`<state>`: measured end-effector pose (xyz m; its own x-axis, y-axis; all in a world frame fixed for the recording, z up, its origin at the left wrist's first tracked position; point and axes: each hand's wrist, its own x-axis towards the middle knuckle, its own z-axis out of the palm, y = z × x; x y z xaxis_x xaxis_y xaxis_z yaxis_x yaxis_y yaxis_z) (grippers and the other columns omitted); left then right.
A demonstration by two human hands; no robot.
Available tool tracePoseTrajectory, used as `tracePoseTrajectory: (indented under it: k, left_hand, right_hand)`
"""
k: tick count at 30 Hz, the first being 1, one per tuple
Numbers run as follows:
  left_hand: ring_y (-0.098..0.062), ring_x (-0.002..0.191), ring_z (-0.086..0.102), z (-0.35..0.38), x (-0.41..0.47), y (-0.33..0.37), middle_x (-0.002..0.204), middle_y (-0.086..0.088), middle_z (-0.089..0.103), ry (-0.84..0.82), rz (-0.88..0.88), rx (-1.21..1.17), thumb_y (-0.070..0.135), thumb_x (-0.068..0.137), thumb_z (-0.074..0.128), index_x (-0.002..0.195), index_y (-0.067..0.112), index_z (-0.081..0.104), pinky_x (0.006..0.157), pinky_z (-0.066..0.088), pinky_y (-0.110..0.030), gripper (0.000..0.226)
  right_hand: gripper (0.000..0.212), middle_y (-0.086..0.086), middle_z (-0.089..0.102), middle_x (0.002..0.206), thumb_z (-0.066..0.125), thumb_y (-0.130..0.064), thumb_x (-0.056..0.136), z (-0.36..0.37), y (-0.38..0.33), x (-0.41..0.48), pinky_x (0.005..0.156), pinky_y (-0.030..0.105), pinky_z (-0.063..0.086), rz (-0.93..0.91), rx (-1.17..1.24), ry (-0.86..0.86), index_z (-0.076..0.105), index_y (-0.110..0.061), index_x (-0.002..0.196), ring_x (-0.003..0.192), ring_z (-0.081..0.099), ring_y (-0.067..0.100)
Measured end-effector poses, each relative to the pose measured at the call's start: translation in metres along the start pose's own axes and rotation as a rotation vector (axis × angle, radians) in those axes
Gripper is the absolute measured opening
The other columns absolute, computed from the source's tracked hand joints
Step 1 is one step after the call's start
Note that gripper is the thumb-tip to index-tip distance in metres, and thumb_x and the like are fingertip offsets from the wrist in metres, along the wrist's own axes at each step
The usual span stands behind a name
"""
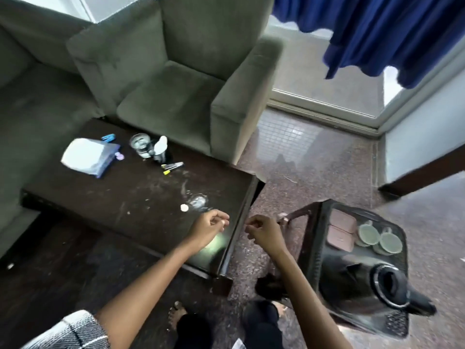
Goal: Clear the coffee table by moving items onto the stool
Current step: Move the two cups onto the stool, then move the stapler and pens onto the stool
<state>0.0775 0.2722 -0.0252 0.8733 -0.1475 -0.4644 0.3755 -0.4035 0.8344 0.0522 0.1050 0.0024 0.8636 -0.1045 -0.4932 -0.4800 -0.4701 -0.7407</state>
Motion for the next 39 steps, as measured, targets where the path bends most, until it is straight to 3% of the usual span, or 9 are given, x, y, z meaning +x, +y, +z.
tracePoseTrajectory:
  k: [4, 9, 13, 18, 22, 26, 29, 39]
  left_hand:
    - [0.01, 0.051, 0.058, -0.08, -0.023, -0.038, 0.074, 0.001, 0.061, 0.054, -0.023, -0.065, -0.008, 0.089, 0.047, 0.094, 0.003, 0.061, 0.055, 0.044, -0.004, 0.019]
    - [-0.006, 0.063, 0.058, -0.163, -0.05, -0.074, 0.079, 0.004, 0.064, 0.174, -0.072, -0.149, -0.001, 0.089, 0.05, 0.091, 0.014, 0.061, 0.046, 0.038, -0.005, 0.018]
    - [-0.01, 0.068, 0.058, -0.209, -0.059, -0.09, 0.089, -0.004, 0.066, 0.223, -0.107, -0.207, 0.0, 0.09, 0.048, 0.098, 0.011, 0.061, 0.048, 0.039, -0.003, 0.018]
    - [-0.009, 0.073, 0.059, -0.257, -0.049, -0.103, 0.091, -0.004, 0.065, 0.245, -0.12, -0.236, 0.002, 0.091, 0.049, 0.102, 0.008, 0.062, 0.051, 0.041, -0.002, 0.017]
    - [-0.006, 0.073, 0.058, -0.302, -0.027, -0.108, 0.086, 0.0, 0.064, 0.24, -0.141, -0.254, 0.0, 0.091, 0.049, 0.101, 0.006, 0.062, 0.049, 0.041, -0.003, 0.017]
    - [-0.006, 0.07, 0.06, -0.353, 0.006, -0.108, 0.094, -0.004, 0.067, 0.264, -0.19, -0.23, 0.001, 0.091, 0.048, 0.102, 0.01, 0.062, 0.051, 0.042, -0.002, 0.02]
    - [-0.005, 0.068, 0.057, -0.384, 0.036, -0.104, 0.095, -0.01, 0.064, 0.238, -0.219, -0.194, -0.003, 0.091, 0.045, 0.108, 0.0, 0.061, 0.05, 0.041, -0.002, 0.024]
    - [-0.009, 0.07, 0.058, -0.478, 0.13, -0.091, 0.098, -0.006, 0.065, 0.172, -0.239, -0.195, -0.002, 0.09, 0.043, 0.109, 0.004, 0.061, 0.05, 0.04, 0.001, 0.027]
  right_hand:
    - [0.021, -0.001, 0.059, 0.056, 0.061, -0.002, 0.077, 0.079, -0.048, -0.001, 0.05, 0.02, 0.044, -0.04, -0.061, -0.087, 0.061, -0.019, 0.064, 0.041, 0.053, 0.0]
    - [0.02, -0.004, 0.06, 0.059, 0.058, 0.001, 0.08, 0.161, -0.102, -0.004, 0.05, 0.021, 0.044, -0.036, -0.036, -0.228, 0.063, -0.016, 0.073, 0.041, 0.053, -0.001]
    - [0.024, 0.0, 0.062, 0.068, 0.05, 0.006, 0.085, 0.202, -0.141, -0.002, 0.046, 0.017, 0.04, -0.013, 0.101, -0.336, 0.059, -0.015, 0.078, 0.041, 0.055, 0.0]
    - [0.02, 0.001, 0.064, 0.069, 0.05, 0.003, 0.088, 0.235, -0.174, 0.022, 0.043, 0.012, 0.041, -0.002, 0.151, -0.311, 0.06, -0.013, 0.081, 0.044, 0.056, 0.002]
    - [0.024, 0.005, 0.063, 0.067, 0.048, 0.006, 0.086, 0.266, -0.197, 0.061, 0.036, 0.011, 0.033, 0.037, 0.198, -0.264, 0.059, -0.012, 0.076, 0.038, 0.053, 0.0]
    - [0.02, 0.007, 0.063, 0.067, 0.049, 0.005, 0.086, 0.301, -0.229, 0.108, 0.046, 0.017, 0.033, 0.096, 0.264, -0.254, 0.059, -0.011, 0.079, 0.041, 0.054, 0.006]
    - [0.022, 0.007, 0.061, 0.065, 0.05, 0.003, 0.088, 0.321, -0.255, 0.138, 0.045, 0.017, 0.037, 0.137, 0.297, -0.262, 0.058, -0.013, 0.075, 0.043, 0.051, 0.008]
    - [0.021, 0.005, 0.064, 0.067, 0.053, -0.001, 0.083, 0.383, -0.316, 0.232, 0.042, 0.014, 0.039, 0.169, 0.108, -0.301, 0.059, -0.018, 0.072, 0.045, 0.055, 0.007]
